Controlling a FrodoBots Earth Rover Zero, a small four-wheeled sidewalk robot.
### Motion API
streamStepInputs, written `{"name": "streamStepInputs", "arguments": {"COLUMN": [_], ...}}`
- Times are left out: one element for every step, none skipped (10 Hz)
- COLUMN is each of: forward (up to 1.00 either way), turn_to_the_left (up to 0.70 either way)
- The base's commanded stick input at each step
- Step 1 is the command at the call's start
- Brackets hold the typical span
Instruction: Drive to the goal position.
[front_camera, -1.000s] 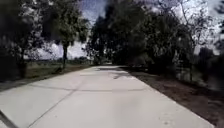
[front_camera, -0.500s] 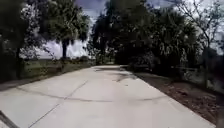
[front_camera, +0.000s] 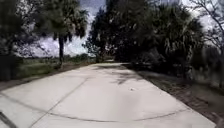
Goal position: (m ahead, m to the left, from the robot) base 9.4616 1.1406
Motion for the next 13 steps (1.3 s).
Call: {"name": "streamStepInputs", "arguments": {"forward": [0.85,0.85,0.85,0.85,0.85,0.85,0.85,0.85,0.85,0.85,0.85,0.85,0.85], "turn_to_the_left": [0.00,0.00,0.00,0.00,0.00,0.00,0.00,0.00,0.00,0.00,0.00,0.00,0.00]}}
